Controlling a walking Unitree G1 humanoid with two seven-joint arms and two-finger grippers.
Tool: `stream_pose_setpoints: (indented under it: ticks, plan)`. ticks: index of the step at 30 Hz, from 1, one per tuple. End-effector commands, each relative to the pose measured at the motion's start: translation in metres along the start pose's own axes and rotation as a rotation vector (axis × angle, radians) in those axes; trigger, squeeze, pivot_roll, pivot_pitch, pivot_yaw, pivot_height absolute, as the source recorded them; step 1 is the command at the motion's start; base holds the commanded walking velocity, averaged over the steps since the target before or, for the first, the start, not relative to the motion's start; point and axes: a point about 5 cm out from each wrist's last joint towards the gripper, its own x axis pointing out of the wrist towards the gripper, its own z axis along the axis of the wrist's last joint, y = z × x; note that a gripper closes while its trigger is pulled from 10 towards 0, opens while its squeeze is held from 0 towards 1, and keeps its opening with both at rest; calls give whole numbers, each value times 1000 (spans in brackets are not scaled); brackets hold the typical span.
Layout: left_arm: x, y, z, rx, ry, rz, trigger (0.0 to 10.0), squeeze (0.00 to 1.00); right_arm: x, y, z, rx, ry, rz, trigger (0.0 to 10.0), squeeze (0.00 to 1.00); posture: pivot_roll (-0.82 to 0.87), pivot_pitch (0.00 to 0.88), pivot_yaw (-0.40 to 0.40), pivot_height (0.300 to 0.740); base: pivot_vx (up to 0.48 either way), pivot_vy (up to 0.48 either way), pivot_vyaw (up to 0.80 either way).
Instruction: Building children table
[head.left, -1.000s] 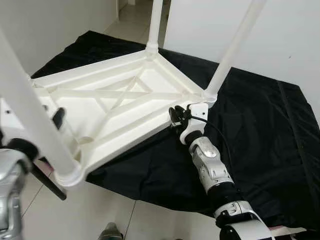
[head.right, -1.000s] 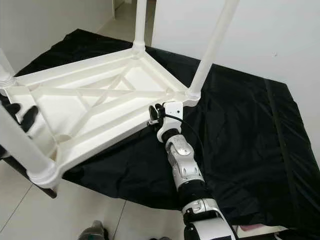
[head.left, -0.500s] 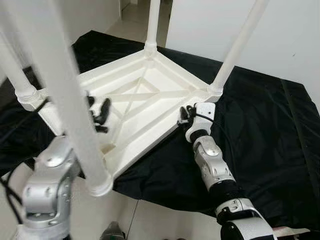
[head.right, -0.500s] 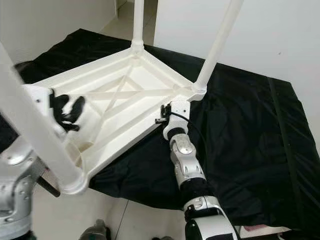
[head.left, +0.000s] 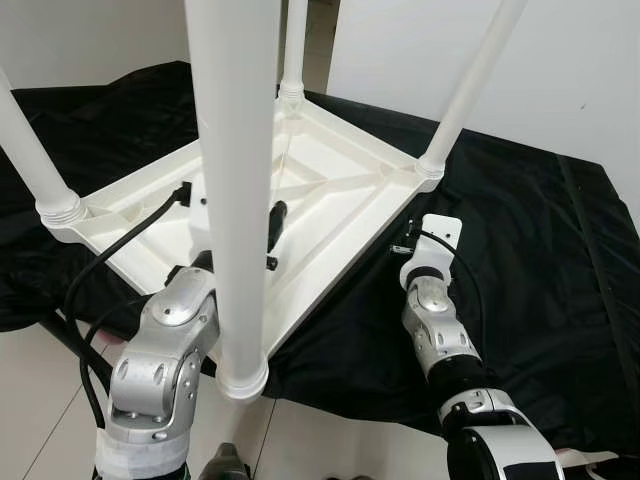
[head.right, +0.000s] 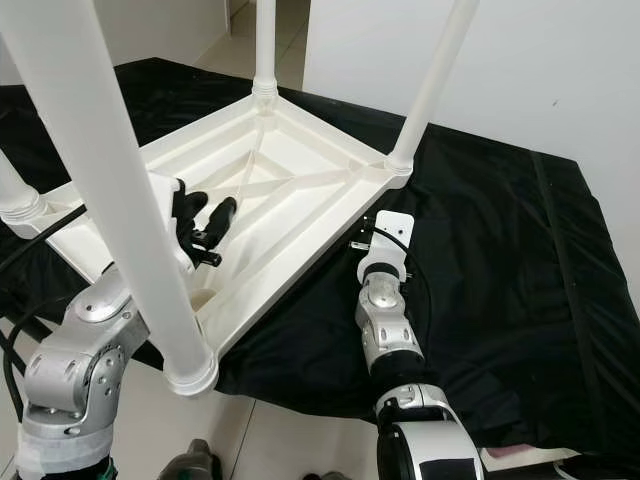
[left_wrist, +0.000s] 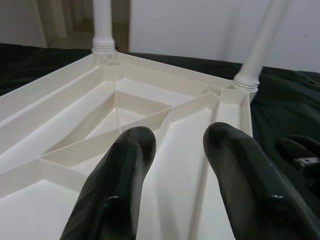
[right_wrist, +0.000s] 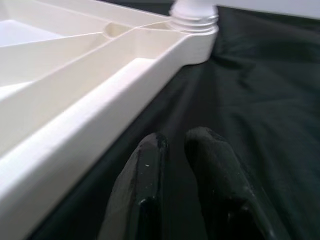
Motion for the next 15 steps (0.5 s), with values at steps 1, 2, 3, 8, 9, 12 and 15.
stream_pose_setpoints:
  ticks: [1,2,3,8,9,12,15]
  plan:
    - [1,-5,-2,-5,16,32,10000,0,2,1,-5,44,35,7,10000,0,289,87,-65,740,0,0,0]
    - [2,-5,-2,-5,16,32,10000,0,3,2,-5,56,43,10,10000,0,289,87,-65,740,0,0,0]
    - [1,-6,-2,-7,16,29,10000,0,5,4,-5,58,51,20,10000,0,292,89,-67,740,0,0,0]
    - [1,-12,-3,-11,18,10,10000,0,9,10,-3,55,82,34,10000,0,301,94,-74,740,0,0,0]
    - [1,-14,-3,-11,19,2,10000,0,11,12,-3,56,97,37,10000,0,303,95,-76,740,0,0,0]
    - [1,-23,-3,-15,23,-36,10000,0,15,17,-3,62,138,69,10000,0,314,102,-84,740,0,0,0]
    - [1,-31,-3,-21,21,-61,10000,0,18,21,0,72,148,113,10000,0,316,105,-85,740,0,0,0]
